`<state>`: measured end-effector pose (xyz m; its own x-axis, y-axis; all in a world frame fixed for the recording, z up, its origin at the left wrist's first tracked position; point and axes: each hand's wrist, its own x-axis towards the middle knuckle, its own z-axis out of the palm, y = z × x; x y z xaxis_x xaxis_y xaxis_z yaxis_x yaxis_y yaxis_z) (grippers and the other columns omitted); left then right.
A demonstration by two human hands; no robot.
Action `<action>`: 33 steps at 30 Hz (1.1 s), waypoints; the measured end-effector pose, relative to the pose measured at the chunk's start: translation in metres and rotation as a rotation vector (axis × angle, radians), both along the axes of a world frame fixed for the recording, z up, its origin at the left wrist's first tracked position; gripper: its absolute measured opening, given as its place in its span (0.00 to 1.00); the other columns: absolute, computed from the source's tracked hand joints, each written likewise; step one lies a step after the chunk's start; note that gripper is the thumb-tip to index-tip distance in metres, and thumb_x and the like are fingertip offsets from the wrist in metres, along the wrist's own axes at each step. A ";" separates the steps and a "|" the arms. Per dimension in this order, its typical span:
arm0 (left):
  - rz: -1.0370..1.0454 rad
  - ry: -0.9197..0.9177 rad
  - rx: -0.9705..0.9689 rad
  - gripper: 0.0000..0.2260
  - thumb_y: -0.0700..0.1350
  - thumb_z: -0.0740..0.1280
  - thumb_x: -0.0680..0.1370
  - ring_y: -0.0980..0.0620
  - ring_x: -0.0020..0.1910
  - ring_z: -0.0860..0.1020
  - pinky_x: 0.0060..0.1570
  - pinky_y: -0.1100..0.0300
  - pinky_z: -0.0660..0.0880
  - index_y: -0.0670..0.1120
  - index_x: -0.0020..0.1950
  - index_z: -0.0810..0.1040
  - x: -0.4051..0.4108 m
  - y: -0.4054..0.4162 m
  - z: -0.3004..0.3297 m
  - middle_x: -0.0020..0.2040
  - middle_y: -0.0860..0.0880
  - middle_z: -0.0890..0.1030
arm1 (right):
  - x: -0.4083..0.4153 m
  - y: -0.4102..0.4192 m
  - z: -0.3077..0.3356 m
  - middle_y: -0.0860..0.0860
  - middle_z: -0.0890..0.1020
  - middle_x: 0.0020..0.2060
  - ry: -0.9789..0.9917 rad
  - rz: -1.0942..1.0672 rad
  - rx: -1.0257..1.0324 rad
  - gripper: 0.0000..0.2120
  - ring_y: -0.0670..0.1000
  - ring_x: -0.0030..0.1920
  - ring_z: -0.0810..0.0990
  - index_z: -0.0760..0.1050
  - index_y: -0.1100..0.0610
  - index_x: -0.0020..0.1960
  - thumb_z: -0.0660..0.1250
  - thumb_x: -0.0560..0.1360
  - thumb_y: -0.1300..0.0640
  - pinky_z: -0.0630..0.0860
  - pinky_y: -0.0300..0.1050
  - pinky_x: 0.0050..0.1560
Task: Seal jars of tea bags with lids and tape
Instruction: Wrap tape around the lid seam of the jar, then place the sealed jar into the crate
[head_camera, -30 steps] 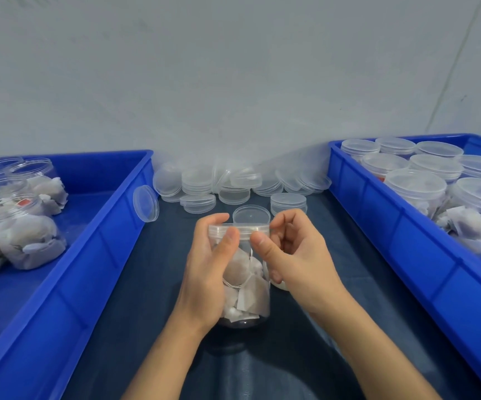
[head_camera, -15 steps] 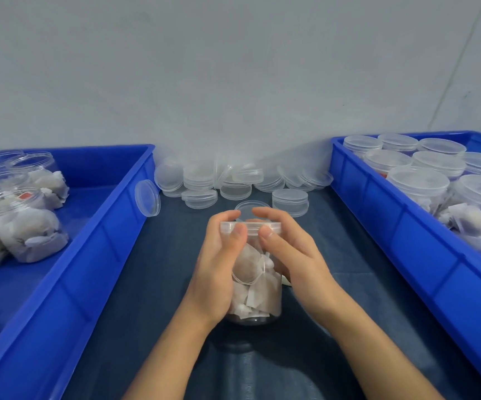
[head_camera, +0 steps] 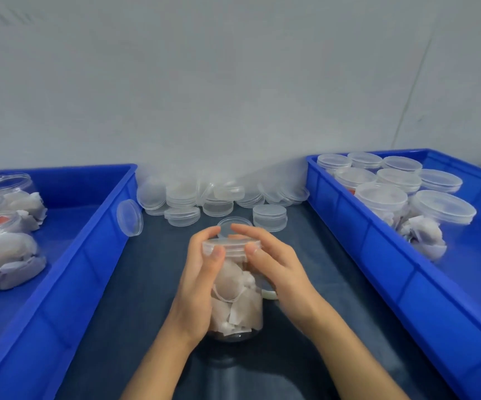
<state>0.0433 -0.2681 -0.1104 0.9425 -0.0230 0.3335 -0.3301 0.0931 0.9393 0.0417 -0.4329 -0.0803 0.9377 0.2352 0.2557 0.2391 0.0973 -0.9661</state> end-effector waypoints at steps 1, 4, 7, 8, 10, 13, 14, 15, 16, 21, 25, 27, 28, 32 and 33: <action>-0.008 -0.008 -0.018 0.23 0.67 0.65 0.78 0.46 0.64 0.83 0.63 0.51 0.78 0.59 0.70 0.75 -0.001 0.000 0.001 0.64 0.48 0.84 | 0.000 -0.001 -0.001 0.64 0.82 0.59 0.001 0.006 -0.011 0.21 0.62 0.58 0.82 0.77 0.49 0.72 0.66 0.79 0.49 0.77 0.59 0.66; -0.011 -0.026 -0.060 0.21 0.63 0.67 0.80 0.44 0.62 0.84 0.58 0.58 0.80 0.56 0.69 0.77 -0.002 -0.003 0.002 0.63 0.45 0.84 | 0.001 -0.001 0.000 0.57 0.84 0.58 -0.042 -0.024 -0.074 0.20 0.52 0.54 0.82 0.78 0.50 0.71 0.68 0.80 0.50 0.79 0.54 0.63; 0.020 -0.040 -0.065 0.22 0.63 0.64 0.78 0.46 0.58 0.85 0.55 0.60 0.82 0.54 0.68 0.78 -0.001 -0.006 0.003 0.60 0.44 0.85 | 0.004 -0.003 -0.001 0.50 0.84 0.49 -0.062 -0.046 -0.123 0.19 0.49 0.48 0.79 0.79 0.48 0.70 0.68 0.80 0.47 0.79 0.51 0.56; 0.012 -0.044 -0.071 0.23 0.64 0.63 0.78 0.47 0.57 0.85 0.54 0.60 0.82 0.53 0.68 0.78 0.000 -0.011 0.003 0.60 0.45 0.86 | 0.005 -0.007 -0.001 0.48 0.83 0.47 -0.069 -0.060 -0.137 0.19 0.48 0.47 0.78 0.79 0.48 0.70 0.69 0.80 0.47 0.78 0.49 0.54; 0.061 -0.038 -0.071 0.26 0.67 0.62 0.77 0.50 0.57 0.85 0.55 0.59 0.81 0.54 0.69 0.76 0.001 -0.004 -0.002 0.60 0.49 0.86 | 0.008 0.001 -0.001 0.45 0.82 0.46 -0.032 -0.041 -0.132 0.20 0.47 0.46 0.78 0.79 0.47 0.70 0.69 0.79 0.45 0.77 0.48 0.55; 0.107 -0.004 -0.058 0.26 0.72 0.61 0.75 0.53 0.57 0.85 0.53 0.59 0.81 0.63 0.70 0.74 0.003 -0.004 -0.004 0.59 0.57 0.85 | 0.015 0.002 0.006 0.43 0.83 0.49 0.011 -0.035 -0.243 0.21 0.46 0.52 0.81 0.79 0.42 0.68 0.68 0.76 0.38 0.79 0.52 0.63; 0.111 0.014 -0.072 0.25 0.74 0.62 0.75 0.53 0.56 0.86 0.52 0.58 0.82 0.66 0.69 0.73 0.004 -0.004 -0.005 0.59 0.57 0.85 | 0.018 0.001 0.010 0.42 0.83 0.51 0.010 -0.040 -0.338 0.21 0.46 0.54 0.82 0.78 0.38 0.67 0.66 0.75 0.35 0.79 0.55 0.64; 0.108 0.040 -0.084 0.26 0.76 0.63 0.73 0.53 0.56 0.86 0.52 0.55 0.82 0.67 0.69 0.72 0.005 -0.003 -0.005 0.60 0.55 0.86 | 0.022 -0.002 0.015 0.42 0.83 0.53 0.001 -0.047 -0.435 0.21 0.45 0.55 0.82 0.77 0.35 0.65 0.65 0.74 0.32 0.78 0.55 0.64; 0.105 0.072 -0.101 0.29 0.78 0.66 0.71 0.52 0.57 0.86 0.53 0.52 0.81 0.68 0.68 0.71 0.006 -0.005 -0.005 0.61 0.53 0.86 | 0.026 -0.004 0.020 0.41 0.83 0.54 -0.008 -0.046 -0.513 0.22 0.44 0.56 0.81 0.76 0.34 0.64 0.64 0.72 0.30 0.78 0.52 0.63; 0.165 0.202 -0.279 0.15 0.62 0.63 0.83 0.52 0.51 0.86 0.49 0.59 0.76 0.62 0.68 0.71 0.024 -0.024 0.008 0.62 0.53 0.86 | 0.038 -0.009 0.049 0.41 0.82 0.51 -0.060 -0.102 -0.711 0.27 0.42 0.51 0.81 0.76 0.36 0.60 0.70 0.66 0.26 0.81 0.45 0.50; 0.284 0.174 -0.125 0.21 0.49 0.68 0.85 0.48 0.51 0.83 0.53 0.49 0.79 0.52 0.76 0.65 0.043 -0.043 0.036 0.64 0.46 0.82 | 0.055 -0.021 0.092 0.41 0.82 0.50 -0.211 -0.273 -0.758 0.26 0.43 0.50 0.81 0.78 0.40 0.58 0.74 0.63 0.32 0.81 0.46 0.51; 0.185 0.048 0.024 0.27 0.52 0.74 0.81 0.60 0.62 0.80 0.55 0.65 0.77 0.56 0.74 0.64 0.041 -0.050 0.051 0.64 0.56 0.78 | 0.068 -0.029 0.120 0.44 0.79 0.52 -0.259 -0.365 -0.763 0.24 0.44 0.50 0.80 0.77 0.41 0.58 0.73 0.64 0.34 0.79 0.47 0.51; 0.143 0.004 0.106 0.29 0.54 0.75 0.79 0.67 0.62 0.77 0.53 0.72 0.76 0.57 0.75 0.64 0.040 -0.055 0.060 0.64 0.60 0.76 | 0.076 -0.034 0.133 0.44 0.78 0.52 -0.270 -0.404 -0.760 0.24 0.44 0.49 0.80 0.77 0.41 0.57 0.72 0.64 0.35 0.79 0.46 0.49; 0.190 -0.124 0.319 0.31 0.47 0.75 0.81 0.63 0.60 0.78 0.52 0.70 0.75 0.55 0.80 0.66 0.086 -0.086 0.101 0.67 0.58 0.73 | 0.107 -0.068 0.179 0.45 0.81 0.52 -0.292 -0.536 -0.794 0.22 0.48 0.51 0.81 0.79 0.41 0.58 0.72 0.65 0.38 0.81 0.50 0.53; 0.184 -0.121 0.327 0.30 0.46 0.74 0.81 0.62 0.58 0.80 0.49 0.69 0.77 0.55 0.80 0.67 0.101 -0.096 0.110 0.66 0.57 0.75 | 0.116 -0.079 0.187 0.44 0.81 0.51 -0.286 -0.568 -0.807 0.22 0.48 0.51 0.81 0.79 0.41 0.58 0.73 0.65 0.38 0.81 0.50 0.54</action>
<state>0.1445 -0.3645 -0.0003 0.8953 0.0192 0.4451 -0.4232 -0.2760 0.8630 0.1574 -0.5116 0.1064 0.8929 -0.0231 0.4496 0.2792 -0.7551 -0.5932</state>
